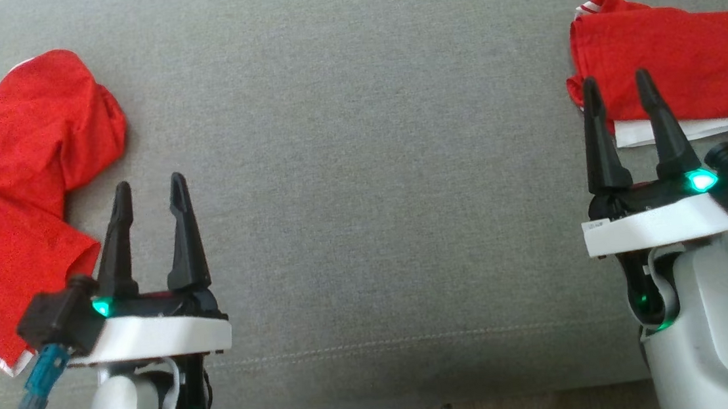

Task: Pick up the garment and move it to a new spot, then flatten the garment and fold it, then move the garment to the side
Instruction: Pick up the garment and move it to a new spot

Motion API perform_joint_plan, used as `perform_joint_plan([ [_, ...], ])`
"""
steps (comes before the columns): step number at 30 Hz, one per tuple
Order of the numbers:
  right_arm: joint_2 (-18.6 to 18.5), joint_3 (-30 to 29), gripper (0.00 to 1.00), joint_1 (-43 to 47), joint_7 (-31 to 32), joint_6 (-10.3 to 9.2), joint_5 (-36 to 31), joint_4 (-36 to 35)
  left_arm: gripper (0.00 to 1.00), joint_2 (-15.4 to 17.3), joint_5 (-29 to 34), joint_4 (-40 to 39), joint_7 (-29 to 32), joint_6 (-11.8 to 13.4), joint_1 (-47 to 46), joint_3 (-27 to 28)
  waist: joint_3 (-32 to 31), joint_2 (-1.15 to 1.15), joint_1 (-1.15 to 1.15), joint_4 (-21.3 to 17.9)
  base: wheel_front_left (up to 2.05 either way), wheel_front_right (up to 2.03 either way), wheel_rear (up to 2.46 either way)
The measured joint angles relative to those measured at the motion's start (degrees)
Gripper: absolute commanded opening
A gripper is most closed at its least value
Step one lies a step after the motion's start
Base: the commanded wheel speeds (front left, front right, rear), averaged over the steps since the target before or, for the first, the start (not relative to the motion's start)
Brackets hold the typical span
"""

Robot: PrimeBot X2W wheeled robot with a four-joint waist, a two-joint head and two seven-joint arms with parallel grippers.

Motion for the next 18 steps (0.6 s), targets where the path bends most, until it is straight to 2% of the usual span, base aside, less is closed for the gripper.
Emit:
perform_joint_plan([
  [10,0.38,-0.34,1.00,0.01,0.09,0.00,-1.27,1.16,1.00,0.00,0.00,1.31,0.00,-0.91,-0.08,-0.53,0.50,0.00,0.00,0.36,0.00,0.00,0.00],
  [18,-0.08,2.16,1.00,0.04,1.10,0.00,-1.24,0.92,1.00,-0.01,-0.47,1.22,0.00,-0.30,-0.24,-0.09,0.68,0.00,0.00,5.69,0.00,0.00,0.00],
])
